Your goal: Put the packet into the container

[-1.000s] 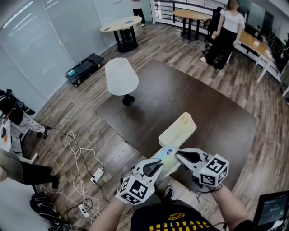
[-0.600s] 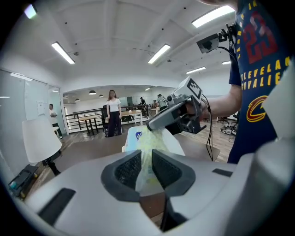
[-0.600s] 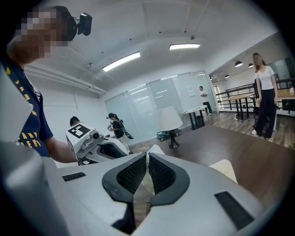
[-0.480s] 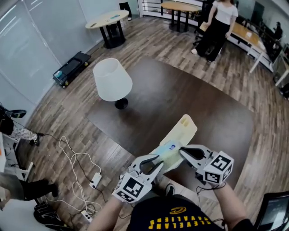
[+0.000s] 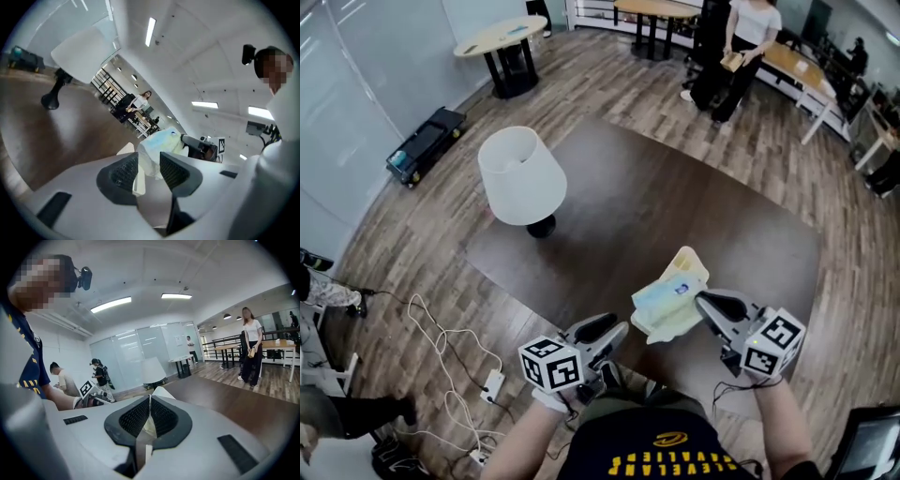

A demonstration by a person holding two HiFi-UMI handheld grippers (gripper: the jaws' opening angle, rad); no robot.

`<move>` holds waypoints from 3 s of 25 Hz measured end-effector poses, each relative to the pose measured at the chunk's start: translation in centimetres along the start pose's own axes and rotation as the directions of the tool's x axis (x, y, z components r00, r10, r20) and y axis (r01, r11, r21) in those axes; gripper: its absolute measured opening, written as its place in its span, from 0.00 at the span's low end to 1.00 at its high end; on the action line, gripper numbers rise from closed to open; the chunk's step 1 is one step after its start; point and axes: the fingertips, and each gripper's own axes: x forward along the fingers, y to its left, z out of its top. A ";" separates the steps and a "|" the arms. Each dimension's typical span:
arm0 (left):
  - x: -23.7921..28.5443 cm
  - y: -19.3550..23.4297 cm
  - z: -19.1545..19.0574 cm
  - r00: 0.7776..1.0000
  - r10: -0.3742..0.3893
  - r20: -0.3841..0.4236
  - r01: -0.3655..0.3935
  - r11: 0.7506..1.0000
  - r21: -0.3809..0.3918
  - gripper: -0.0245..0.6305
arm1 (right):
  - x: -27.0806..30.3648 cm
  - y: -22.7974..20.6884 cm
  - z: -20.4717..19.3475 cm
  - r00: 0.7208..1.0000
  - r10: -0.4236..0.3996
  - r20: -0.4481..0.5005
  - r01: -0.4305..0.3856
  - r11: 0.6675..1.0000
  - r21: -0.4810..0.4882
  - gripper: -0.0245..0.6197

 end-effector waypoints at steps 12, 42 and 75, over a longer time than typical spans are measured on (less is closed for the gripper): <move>5.1 -1.3 -2.2 0.999 0.044 -0.033 -0.046 0.996 -0.076 0.23 | 0.2 -1.3 -0.6 0.999 0.050 0.011 -0.050 0.997 0.060 0.07; 8.2 -0.1 -6.0 0.976 0.197 -0.090 -0.195 0.980 0.031 0.04 | 3.5 -8.6 -8.2 0.984 0.116 -0.132 -0.101 0.988 0.114 0.07; 10.9 3.7 -10.1 0.848 0.392 -0.356 -0.291 0.907 0.304 0.04 | 7.4 -11.6 -15.7 0.831 -0.131 -0.540 -0.075 0.936 -0.343 0.07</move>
